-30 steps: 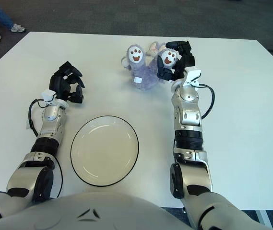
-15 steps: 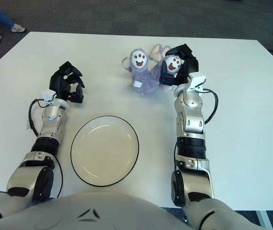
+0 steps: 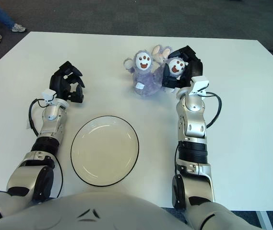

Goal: Put the doll into the plate.

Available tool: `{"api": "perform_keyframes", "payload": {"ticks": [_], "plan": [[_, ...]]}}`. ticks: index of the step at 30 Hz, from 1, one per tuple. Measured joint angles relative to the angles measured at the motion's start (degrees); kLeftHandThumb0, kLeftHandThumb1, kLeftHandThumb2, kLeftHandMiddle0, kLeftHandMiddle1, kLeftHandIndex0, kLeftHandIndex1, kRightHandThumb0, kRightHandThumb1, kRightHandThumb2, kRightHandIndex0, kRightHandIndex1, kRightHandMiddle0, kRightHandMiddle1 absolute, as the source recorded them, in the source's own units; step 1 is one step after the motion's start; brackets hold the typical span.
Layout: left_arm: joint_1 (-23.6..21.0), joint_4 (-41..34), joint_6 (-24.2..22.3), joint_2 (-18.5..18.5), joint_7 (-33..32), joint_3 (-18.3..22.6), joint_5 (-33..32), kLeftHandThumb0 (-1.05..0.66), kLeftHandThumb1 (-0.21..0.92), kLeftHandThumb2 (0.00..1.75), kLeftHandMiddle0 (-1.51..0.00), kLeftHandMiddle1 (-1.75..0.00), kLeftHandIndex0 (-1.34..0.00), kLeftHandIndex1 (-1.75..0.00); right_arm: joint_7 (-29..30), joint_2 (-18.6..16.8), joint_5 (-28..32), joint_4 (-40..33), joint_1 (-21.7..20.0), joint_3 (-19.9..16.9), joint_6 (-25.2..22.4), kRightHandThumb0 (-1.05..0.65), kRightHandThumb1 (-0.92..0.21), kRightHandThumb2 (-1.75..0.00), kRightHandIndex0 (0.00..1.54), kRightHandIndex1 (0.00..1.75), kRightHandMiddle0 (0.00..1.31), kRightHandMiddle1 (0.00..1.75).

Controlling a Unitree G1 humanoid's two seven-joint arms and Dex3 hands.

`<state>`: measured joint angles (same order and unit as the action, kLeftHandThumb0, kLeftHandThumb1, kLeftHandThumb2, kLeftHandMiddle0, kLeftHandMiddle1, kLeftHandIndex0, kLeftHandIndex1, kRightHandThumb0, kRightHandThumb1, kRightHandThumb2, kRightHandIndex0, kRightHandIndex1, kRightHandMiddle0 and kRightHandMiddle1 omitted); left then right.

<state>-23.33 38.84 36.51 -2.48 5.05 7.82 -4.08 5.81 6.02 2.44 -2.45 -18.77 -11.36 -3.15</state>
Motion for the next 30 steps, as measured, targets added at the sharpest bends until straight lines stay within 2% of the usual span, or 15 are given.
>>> {"api": "perform_keyframes", "payload": {"ticks": [17, 19, 22, 30], "plan": [[0.0, -0.1, 0.1, 0.2, 0.0, 0.0, -0.1, -0.02, -0.11, 1.71, -0.94, -1.75, -0.83, -1.48, -2.6, 1.7, 1.4, -8.8, 8.7, -2.7, -1.4, -0.02, -0.04, -1.49, 0.82, 1.74, 0.82, 1.33], [0.0, -0.1, 0.1, 0.2, 0.0, 0.0, -0.1, -0.02, -0.11, 1.71, -0.94, -1.75, -0.83, -1.48, -2.9, 2.0, 1.7, -9.9, 9.7, -3.4, -2.1, -0.01, -0.05, -1.49, 0.80, 1.64, 0.79, 1.46], [0.0, -0.1, 0.2, 0.2, 0.0, 0.0, -0.1, -0.02, -0.12, 1.73, -0.95, -1.75, -0.83, -1.49, -3.6, 2.3, 2.9, -11.8, 11.4, -4.4, -3.1, -0.01, -0.05, -1.48, 0.79, 1.59, 0.78, 1.52], [0.1, -0.1, 0.6, 0.1, 0.0, 0.0, 0.0, -0.01, -0.11, 1.75, -0.93, -1.75, -0.77, -1.60, -5.2, 2.5, 4.4, -16.2, 15.6, -5.6, -4.5, -0.01, -0.05, -1.49, 0.78, 1.57, 0.78, 1.55]]}}
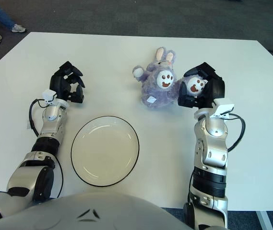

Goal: Put the doll into the plate.

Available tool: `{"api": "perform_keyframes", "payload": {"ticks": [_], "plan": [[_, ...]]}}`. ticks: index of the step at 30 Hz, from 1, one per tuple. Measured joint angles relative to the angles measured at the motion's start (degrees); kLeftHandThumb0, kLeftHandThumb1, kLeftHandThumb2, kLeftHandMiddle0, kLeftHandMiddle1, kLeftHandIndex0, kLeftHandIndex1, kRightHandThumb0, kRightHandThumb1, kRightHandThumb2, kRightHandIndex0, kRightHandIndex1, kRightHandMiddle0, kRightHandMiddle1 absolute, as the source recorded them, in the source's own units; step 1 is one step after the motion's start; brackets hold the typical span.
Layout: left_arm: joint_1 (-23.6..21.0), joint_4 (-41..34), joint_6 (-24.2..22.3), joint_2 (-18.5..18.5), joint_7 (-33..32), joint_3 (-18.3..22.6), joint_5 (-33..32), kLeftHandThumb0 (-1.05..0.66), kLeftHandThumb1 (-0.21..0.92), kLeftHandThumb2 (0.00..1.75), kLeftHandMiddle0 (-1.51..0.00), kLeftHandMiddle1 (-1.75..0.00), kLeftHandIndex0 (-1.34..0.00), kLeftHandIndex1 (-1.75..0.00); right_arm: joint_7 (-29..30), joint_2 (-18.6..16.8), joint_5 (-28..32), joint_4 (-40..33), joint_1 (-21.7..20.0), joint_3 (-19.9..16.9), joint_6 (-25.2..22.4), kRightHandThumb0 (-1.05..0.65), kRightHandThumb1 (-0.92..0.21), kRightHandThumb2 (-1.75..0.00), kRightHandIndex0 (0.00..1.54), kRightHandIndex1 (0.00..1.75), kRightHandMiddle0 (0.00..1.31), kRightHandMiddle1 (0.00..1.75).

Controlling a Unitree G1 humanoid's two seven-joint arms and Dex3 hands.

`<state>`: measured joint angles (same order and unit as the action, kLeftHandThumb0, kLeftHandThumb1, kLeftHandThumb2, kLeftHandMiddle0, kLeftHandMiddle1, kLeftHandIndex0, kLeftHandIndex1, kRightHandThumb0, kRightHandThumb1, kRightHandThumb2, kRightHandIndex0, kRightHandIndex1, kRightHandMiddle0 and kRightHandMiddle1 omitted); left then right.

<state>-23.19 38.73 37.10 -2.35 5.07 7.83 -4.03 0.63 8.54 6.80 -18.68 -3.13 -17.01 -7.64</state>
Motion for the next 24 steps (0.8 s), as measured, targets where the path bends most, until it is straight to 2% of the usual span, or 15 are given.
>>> {"api": "perform_keyframes", "payload": {"ticks": [6, 17, 19, 21, 24], "plan": [[0.0, -0.1, 0.0, 0.0, 0.0, -0.1, 0.0, -0.01, -0.12, 1.75, -0.95, -1.75, -0.80, -1.55, -2.2, -0.1, 1.2, -1.4, 3.6, -0.2, 2.4, -0.02, -0.04, -1.50, 0.81, 1.71, 0.81, 1.37], [0.1, -0.1, 0.0, -0.1, 0.0, -0.2, 0.0, -0.02, -0.13, 1.74, -0.95, -1.75, -0.84, -1.49, -4.8, -0.3, 1.7, -1.5, 7.2, -0.4, 8.9, -0.02, -0.06, -1.46, 0.84, 1.69, 0.78, 1.35], [0.1, -0.1, 0.0, -0.1, 0.1, -0.2, 0.0, -0.01, -0.02, 1.67, -0.80, -1.75, -0.75, -1.64, -5.1, -0.3, 1.7, -1.3, 7.4, -0.4, 10.1, -0.01, -0.07, -1.45, 0.85, 1.67, 0.77, 1.35], [0.1, -0.1, 0.0, -0.1, 0.1, -0.2, 0.0, -0.01, 0.01, 1.65, -0.75, -1.75, -0.72, -1.69, -5.4, -0.3, 1.7, -1.2, 7.4, -0.5, 10.9, -0.01, -0.07, -1.45, 0.85, 1.67, 0.77, 1.35], [0.0, 0.0, 0.0, -0.1, 0.2, -0.3, 0.0, -0.02, -0.07, 1.69, -0.88, -1.75, -0.80, -1.55, -5.7, -0.3, 1.8, -1.0, 7.5, -0.5, 12.0, -0.01, -0.07, -1.44, 0.85, 1.66, 0.77, 1.35]]}}
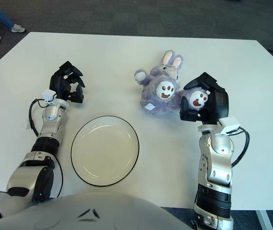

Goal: Put the doll into the plate.

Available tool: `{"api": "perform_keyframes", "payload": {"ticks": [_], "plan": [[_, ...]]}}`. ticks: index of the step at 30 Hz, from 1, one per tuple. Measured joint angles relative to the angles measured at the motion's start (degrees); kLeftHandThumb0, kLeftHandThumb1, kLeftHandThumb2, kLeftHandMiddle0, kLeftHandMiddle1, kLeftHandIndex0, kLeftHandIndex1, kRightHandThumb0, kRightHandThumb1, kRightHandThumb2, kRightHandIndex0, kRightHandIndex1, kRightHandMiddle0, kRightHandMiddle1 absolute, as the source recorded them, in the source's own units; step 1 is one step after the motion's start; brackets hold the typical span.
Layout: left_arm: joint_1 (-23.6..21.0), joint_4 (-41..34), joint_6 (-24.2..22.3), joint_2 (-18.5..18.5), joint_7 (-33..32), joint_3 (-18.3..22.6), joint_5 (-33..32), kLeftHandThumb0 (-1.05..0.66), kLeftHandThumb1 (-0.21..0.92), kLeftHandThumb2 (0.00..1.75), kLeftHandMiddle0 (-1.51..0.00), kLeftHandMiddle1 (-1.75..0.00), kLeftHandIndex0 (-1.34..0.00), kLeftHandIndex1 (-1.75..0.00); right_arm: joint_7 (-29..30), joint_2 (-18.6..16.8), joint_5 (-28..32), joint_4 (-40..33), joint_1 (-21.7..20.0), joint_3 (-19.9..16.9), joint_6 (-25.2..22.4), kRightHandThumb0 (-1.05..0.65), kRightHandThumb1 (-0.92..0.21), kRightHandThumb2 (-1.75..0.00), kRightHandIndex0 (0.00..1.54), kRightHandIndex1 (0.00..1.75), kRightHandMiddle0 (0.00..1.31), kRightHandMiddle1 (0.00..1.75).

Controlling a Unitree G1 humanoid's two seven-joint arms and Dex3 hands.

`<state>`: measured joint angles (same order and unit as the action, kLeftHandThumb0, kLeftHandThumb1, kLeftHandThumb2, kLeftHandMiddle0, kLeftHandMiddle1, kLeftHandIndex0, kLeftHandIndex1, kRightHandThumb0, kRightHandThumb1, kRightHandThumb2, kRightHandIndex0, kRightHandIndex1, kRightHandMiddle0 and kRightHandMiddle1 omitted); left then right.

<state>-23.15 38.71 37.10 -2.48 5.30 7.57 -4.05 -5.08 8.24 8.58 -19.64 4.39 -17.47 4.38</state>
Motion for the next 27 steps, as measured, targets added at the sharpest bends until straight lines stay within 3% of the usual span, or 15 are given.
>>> {"api": "perform_keyframes", "payload": {"ticks": [7, 19, 23, 27], "plan": [[-0.2, 0.3, 0.0, 0.0, 0.2, 0.0, -0.1, -0.02, -0.13, 1.74, -0.95, -1.75, -0.84, -1.50, -0.9, 0.0, 1.1, 0.5, 0.4, 0.0, 1.6, -0.01, -0.08, -1.44, 0.84, 1.67, 0.77, 1.34], [-0.3, 0.8, 0.5, -0.2, 1.1, -0.1, -0.2, -0.02, -0.11, 1.72, -0.94, -1.75, -0.83, -1.48, -0.9, -0.1, 1.6, -0.7, 2.5, 0.0, 2.2, -0.02, -0.07, -1.45, 0.83, 1.70, 0.78, 1.35], [-0.5, 1.2, 1.2, -0.2, 1.5, -0.1, -0.2, -0.01, 0.02, 1.64, -0.74, -1.75, -0.71, -1.69, -1.1, -0.2, 2.7, -1.7, 3.3, 0.0, 2.2, -0.02, -0.07, -1.45, 0.83, 1.69, 0.77, 1.35], [-0.9, 1.9, 1.7, -0.3, 1.6, -0.1, -0.2, -0.01, 0.06, 1.61, -0.70, -1.75, -0.69, -1.73, -1.1, -0.2, 3.3, -3.6, 4.4, 0.0, 2.0, -0.02, -0.08, -1.45, 0.82, 1.71, 0.77, 1.35]]}}
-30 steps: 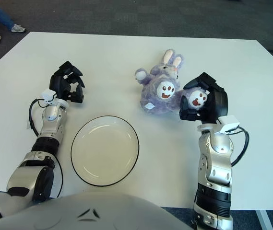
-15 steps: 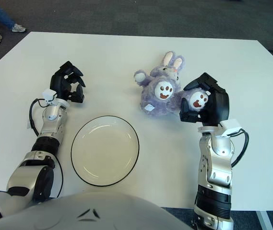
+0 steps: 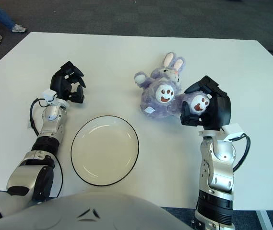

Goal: Put the doll into the plate.

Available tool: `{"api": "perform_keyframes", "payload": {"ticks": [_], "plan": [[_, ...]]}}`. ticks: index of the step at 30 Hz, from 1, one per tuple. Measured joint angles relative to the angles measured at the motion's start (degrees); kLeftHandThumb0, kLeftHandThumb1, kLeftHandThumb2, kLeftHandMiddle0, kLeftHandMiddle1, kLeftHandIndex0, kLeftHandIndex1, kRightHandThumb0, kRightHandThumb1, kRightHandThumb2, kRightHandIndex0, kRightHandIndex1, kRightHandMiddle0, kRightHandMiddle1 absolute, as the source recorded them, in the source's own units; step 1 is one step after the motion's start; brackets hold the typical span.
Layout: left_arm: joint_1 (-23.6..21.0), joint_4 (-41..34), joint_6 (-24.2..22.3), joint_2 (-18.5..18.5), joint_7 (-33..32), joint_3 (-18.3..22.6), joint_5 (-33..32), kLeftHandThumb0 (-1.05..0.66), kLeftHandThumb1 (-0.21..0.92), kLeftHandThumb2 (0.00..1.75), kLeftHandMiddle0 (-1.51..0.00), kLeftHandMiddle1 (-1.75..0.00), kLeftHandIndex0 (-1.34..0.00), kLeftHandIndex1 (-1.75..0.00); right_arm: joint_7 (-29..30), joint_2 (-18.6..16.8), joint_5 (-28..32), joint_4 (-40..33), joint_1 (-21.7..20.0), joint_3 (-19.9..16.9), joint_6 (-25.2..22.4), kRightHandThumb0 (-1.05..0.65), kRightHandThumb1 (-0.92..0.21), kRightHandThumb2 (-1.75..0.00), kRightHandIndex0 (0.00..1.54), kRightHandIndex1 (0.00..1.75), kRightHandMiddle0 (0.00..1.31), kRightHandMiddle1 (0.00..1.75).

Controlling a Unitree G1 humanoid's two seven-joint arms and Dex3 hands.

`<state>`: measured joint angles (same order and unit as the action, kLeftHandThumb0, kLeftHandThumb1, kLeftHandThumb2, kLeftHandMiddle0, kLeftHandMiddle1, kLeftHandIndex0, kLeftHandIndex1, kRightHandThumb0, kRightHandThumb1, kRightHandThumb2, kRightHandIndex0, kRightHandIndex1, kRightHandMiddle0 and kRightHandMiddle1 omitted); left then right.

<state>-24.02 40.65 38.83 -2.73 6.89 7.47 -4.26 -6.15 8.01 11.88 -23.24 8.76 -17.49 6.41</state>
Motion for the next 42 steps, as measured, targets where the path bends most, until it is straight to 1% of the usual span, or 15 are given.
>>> {"api": "perform_keyframes", "payload": {"ticks": [8, 29, 35, 39, 42], "plan": [[-0.2, 0.5, 0.0, -0.1, 0.6, 0.0, -0.1, -0.01, 0.09, 1.58, -0.67, -1.75, -0.66, -1.75, 0.7, -0.1, 0.3, -2.5, 1.6, -0.1, -0.4, -0.02, -0.09, -1.44, 0.81, 1.71, 0.76, 1.36], [-0.3, 0.8, 0.0, -0.2, 0.6, 0.0, 0.0, -0.01, 0.10, 1.57, -0.66, -1.75, -0.65, -1.75, 0.8, -0.1, 0.2, -2.7, 2.4, -1.0, 0.8, -0.02, -0.06, -1.49, 0.81, 1.75, 0.78, 1.36], [-0.4, 0.8, 0.0, -0.2, 0.6, 0.0, -0.1, -0.01, 0.10, 1.57, -0.66, -1.75, -0.65, -1.75, 0.4, -0.1, 0.5, -2.7, 2.9, -1.4, 1.7, -0.02, -0.07, -1.49, 0.82, 1.72, 0.73, 1.42], [-0.5, 0.9, 0.0, -0.1, 0.6, 0.0, -0.1, -0.01, 0.09, 1.58, -0.66, -1.75, -0.66, -1.75, -0.6, 0.4, 1.9, -3.2, 4.2, -2.9, 1.7, -0.01, -0.10, -1.46, 0.79, 1.72, 0.69, 1.45], [-0.5, 0.9, 0.0, -0.1, 0.6, 0.0, 0.0, -0.01, -0.03, 1.65, -0.84, -1.75, -0.75, -1.57, -1.5, 1.7, 3.8, -4.0, 5.4, -4.9, 1.4, -0.01, -0.13, -1.44, 0.76, 1.74, 0.67, 1.47]]}}
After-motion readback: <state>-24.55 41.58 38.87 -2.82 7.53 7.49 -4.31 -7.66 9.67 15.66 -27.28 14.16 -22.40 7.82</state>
